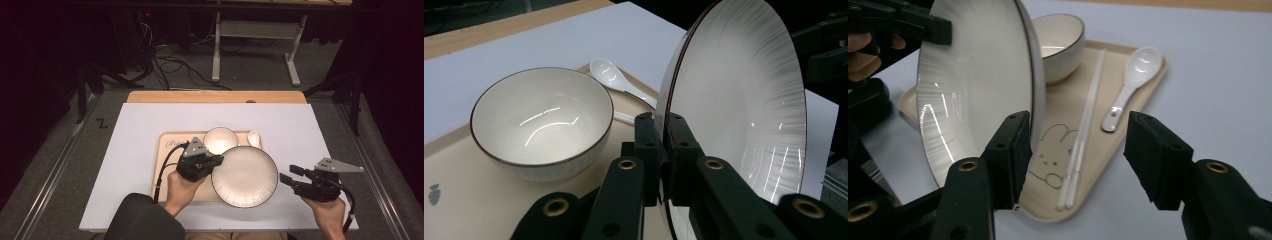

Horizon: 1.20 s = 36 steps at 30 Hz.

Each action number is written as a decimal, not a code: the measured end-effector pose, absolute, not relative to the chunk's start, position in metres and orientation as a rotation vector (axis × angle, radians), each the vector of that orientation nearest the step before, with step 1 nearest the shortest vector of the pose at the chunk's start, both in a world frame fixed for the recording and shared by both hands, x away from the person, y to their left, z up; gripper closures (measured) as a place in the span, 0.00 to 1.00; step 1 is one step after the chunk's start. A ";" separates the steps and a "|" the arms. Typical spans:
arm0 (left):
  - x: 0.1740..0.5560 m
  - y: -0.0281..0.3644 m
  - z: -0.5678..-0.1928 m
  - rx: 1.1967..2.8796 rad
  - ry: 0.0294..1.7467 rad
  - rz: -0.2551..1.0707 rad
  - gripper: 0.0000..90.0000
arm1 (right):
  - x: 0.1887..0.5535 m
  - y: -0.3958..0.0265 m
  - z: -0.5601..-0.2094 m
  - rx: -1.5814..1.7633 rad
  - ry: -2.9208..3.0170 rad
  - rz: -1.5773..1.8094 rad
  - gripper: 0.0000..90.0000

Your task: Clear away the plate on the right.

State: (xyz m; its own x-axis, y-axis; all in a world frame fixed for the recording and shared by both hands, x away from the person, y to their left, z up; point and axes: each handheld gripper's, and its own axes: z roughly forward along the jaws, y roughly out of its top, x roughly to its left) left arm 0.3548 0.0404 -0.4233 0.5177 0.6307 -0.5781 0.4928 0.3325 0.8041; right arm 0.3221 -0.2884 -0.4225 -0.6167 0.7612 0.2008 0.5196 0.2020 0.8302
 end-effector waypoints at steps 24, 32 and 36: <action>0.358 0.047 -0.416 1.293 1.101 0.099 0.96 | 0.325 -0.357 -0.462 1.436 2.012 1.068 0.42; 0.351 0.060 -0.410 1.259 1.114 0.124 0.96 | 0.337 -0.351 -0.466 1.412 2.039 1.050 0.42; 0.348 0.069 -0.408 1.236 1.132 0.142 0.96 | 0.347 -0.346 -0.468 1.400 2.062 1.046 0.42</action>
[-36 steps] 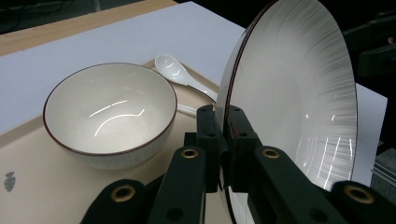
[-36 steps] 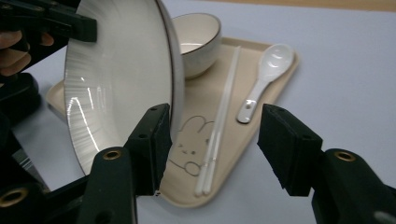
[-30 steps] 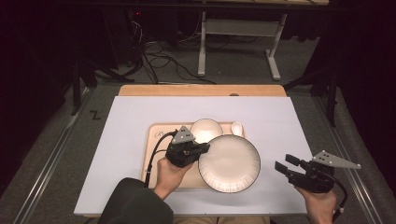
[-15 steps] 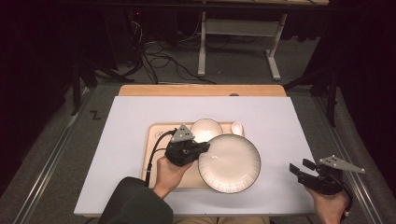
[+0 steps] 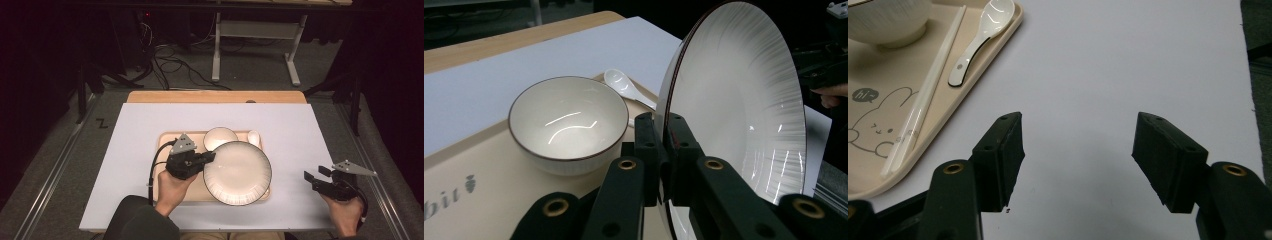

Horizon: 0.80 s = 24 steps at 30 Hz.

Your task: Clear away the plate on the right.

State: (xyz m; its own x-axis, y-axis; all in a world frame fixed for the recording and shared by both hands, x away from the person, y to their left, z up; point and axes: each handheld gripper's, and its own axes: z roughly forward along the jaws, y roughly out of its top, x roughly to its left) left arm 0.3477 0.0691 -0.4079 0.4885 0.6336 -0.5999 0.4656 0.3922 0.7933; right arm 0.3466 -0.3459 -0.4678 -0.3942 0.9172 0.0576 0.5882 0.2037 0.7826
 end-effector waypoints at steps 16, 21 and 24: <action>0.333 0.124 -0.403 1.091 1.253 0.248 0.96 | 0.378 -0.332 -0.476 1.329 2.122 1.022 0.42; 0.330 0.141 -0.403 1.053 1.294 0.274 0.96 | 0.384 -0.332 -0.477 1.332 2.122 1.034 0.42; 0.329 0.151 -0.404 1.031 1.320 0.287 0.96 | 0.386 -0.331 -0.477 1.349 2.120 1.040 0.43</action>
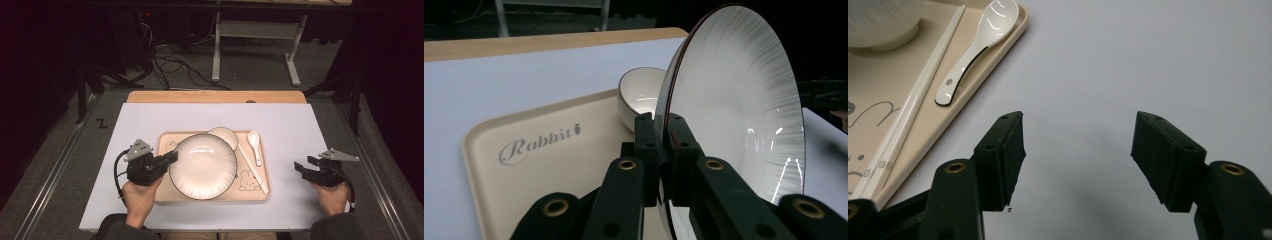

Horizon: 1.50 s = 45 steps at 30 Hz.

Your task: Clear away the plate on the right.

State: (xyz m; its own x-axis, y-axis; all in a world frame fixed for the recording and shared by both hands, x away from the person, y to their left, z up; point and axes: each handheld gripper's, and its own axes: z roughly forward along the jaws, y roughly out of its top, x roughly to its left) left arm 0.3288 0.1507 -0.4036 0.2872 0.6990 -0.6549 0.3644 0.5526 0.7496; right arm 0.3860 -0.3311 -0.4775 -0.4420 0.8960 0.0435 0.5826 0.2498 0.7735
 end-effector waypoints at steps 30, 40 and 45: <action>0.348 0.191 -0.449 1.022 1.592 0.432 0.96 | 0.400 -0.331 -0.476 1.339 2.096 1.064 0.45; 0.359 0.191 -0.461 1.042 1.630 0.426 0.96 | 0.401 -0.331 -0.478 1.351 2.093 1.051 0.45; 0.369 0.194 -0.469 1.018 1.673 0.401 0.96 | 0.400 -0.330 -0.477 1.346 2.091 1.051 0.45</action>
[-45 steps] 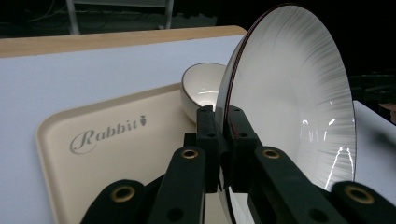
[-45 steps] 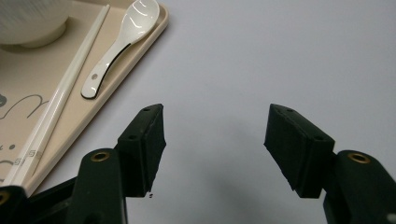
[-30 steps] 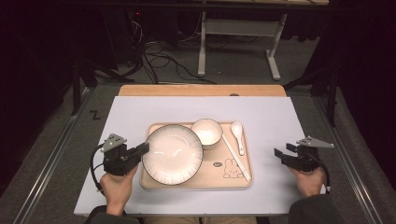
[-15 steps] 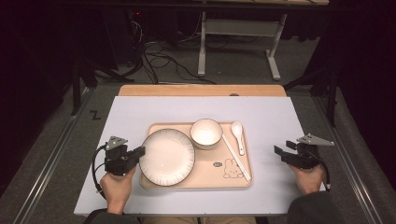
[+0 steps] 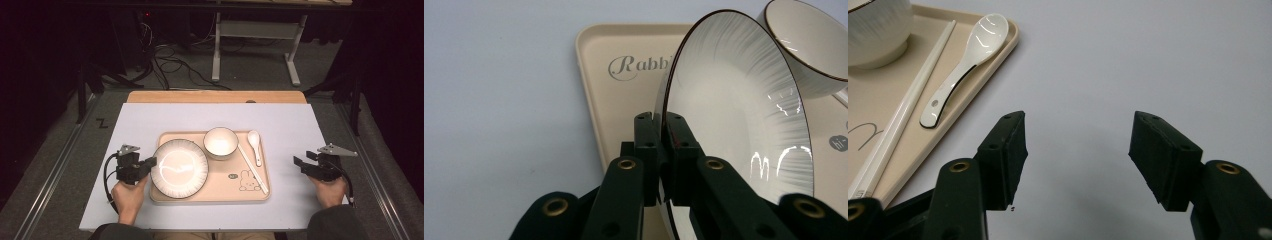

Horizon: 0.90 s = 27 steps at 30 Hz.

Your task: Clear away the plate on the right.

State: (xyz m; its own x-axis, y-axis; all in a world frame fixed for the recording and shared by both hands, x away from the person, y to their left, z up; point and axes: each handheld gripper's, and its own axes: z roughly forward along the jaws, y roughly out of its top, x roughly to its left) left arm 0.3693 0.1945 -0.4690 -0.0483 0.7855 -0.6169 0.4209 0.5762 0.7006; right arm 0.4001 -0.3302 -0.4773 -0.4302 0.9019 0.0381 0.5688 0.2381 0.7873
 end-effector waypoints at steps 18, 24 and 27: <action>0.390 0.181 -0.486 1.138 1.691 0.430 0.90 | 0.392 -0.331 -0.474 1.308 2.075 1.003 0.45; 0.391 0.177 -0.490 1.168 1.694 0.441 0.88 | 0.392 -0.329 -0.474 1.296 2.087 0.991 0.45; 0.392 0.176 -0.492 1.196 1.687 0.458 0.87 | 0.392 -0.330 -0.474 1.296 2.086 0.994 0.45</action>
